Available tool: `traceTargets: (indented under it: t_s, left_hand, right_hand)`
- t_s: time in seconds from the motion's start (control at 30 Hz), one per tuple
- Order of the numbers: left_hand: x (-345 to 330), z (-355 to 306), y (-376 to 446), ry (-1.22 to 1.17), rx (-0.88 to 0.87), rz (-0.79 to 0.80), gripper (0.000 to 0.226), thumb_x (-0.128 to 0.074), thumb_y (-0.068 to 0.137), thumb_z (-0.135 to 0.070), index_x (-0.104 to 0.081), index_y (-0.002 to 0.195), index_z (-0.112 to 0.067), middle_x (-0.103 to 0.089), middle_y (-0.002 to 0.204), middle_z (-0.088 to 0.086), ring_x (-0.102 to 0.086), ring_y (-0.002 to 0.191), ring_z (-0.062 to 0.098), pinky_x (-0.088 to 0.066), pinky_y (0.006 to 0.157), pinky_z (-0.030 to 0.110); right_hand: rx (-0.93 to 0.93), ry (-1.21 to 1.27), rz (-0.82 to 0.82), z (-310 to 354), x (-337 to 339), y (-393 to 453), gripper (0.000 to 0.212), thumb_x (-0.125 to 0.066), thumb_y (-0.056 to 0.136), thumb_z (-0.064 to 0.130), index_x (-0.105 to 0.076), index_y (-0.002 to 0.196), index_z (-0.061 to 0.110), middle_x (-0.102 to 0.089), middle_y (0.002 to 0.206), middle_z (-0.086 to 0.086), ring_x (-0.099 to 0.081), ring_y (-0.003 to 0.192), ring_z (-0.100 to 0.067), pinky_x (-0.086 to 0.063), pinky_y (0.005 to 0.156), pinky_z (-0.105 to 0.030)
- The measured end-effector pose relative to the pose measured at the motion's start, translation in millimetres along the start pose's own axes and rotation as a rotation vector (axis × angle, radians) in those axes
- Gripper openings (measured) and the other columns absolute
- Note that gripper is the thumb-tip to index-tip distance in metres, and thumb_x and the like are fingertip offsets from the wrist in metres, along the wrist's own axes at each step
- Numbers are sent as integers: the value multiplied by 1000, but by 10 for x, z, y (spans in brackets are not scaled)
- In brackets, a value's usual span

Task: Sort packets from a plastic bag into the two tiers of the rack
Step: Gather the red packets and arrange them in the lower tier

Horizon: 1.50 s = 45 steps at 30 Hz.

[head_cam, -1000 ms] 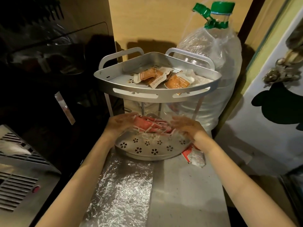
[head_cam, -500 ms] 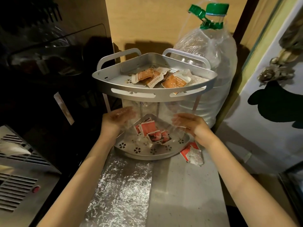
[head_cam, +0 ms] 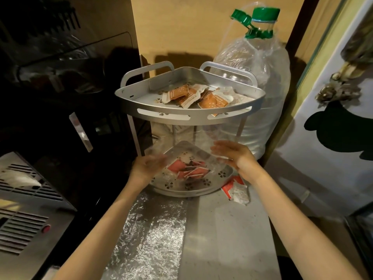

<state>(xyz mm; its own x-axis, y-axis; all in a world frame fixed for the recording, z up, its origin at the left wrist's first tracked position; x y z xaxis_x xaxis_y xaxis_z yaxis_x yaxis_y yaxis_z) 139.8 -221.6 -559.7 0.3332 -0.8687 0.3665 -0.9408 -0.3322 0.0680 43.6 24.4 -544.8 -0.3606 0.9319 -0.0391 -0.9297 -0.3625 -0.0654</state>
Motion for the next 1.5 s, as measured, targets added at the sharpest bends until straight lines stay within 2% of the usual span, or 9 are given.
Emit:
traceTargets:
  t_s: [0.17,0.27,0.37,0.43,0.53,0.8,0.97,1.13,1.5]
  left_hand:
    - [-40,-10,39,-166,90,-36,30,-57,79,15,-55,109,14,-66,50,-19,-63,56,-9,-47,56,4]
    - [-59,-23,32,-150,92,-72,28,-66,75,6,-62,102,13,-72,78,5,-63,60,-8,-47,60,3]
    - [-47,-74,10,-195,56,-115,27,-67,76,1,-64,102,8,-67,98,18,-66,82,18,-51,69,11]
    - [-14,-133,13,-222,22,-147,16,-68,76,-5,-70,92,-4,-73,86,3,-68,79,13,-52,82,26]
    - [7,-255,24,-285,-11,-131,9,-69,75,-5,-70,82,-10,-71,68,-21,-67,71,-4,-52,80,26]
    - [55,-497,76,-348,-148,-199,27,-66,75,5,-62,101,9,-68,63,-27,-64,66,-9,-51,70,17]
    - [59,-652,23,-347,-255,-208,35,-59,77,10,-51,112,8,-66,61,-31,-63,69,-13,-47,67,4]
    - [102,-791,-6,-457,-200,-291,23,-63,77,6,-64,67,-14,-65,50,-23,-62,57,-9,-47,58,6]
    - [195,-899,-92,-331,-327,-302,17,-63,78,2,-64,75,-15,-61,55,-35,-60,60,-14,-44,55,4]
  right_hand:
    - [-92,-176,55,-184,19,-66,62,-73,71,0,-49,125,22,-62,106,11,-57,96,1,-50,72,-11]
    - [-132,-283,35,-303,3,-114,40,-70,78,10,-59,116,16,-63,103,2,-60,94,-7,-47,66,-8]
    - [-111,-261,4,-299,-26,-122,27,-63,85,20,-65,111,12,-67,99,-1,-62,95,-15,-48,70,-9]
    - [-78,-131,-78,-264,-12,-91,23,-64,84,18,-67,106,15,-69,101,-4,-64,91,-13,-51,79,-16]
    - [-55,51,-138,-177,3,-69,15,-67,80,15,-69,94,22,-70,100,-7,-65,93,-19,-51,90,-35]
    - [-3,67,-212,-15,46,-1,20,-50,94,11,-64,107,7,-73,82,3,-69,77,-4,-56,77,-25]
    - [89,140,-177,120,15,-44,17,-57,87,5,-67,85,19,-73,81,6,-68,83,-10,-53,84,-29]
    - [105,303,-201,268,-33,-17,23,-55,87,1,-70,79,17,-70,90,-1,-66,86,-15,-56,74,-21]
    - [167,350,-145,416,-67,-55,17,-60,81,0,-67,93,11,-75,79,5,-69,77,-10,-55,67,-20]
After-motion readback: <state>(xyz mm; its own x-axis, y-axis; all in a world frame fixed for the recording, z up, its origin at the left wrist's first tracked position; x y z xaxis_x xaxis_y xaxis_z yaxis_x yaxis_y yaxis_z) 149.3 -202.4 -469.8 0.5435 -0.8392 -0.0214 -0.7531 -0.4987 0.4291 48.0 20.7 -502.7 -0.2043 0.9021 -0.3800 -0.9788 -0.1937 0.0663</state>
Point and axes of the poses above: each hand's wrist, its own y-axis towards the middle knuckle, its own x-axis out of the back of the hand, z = x × y, the point moved 2 cm from there along y, towards the middle knuckle
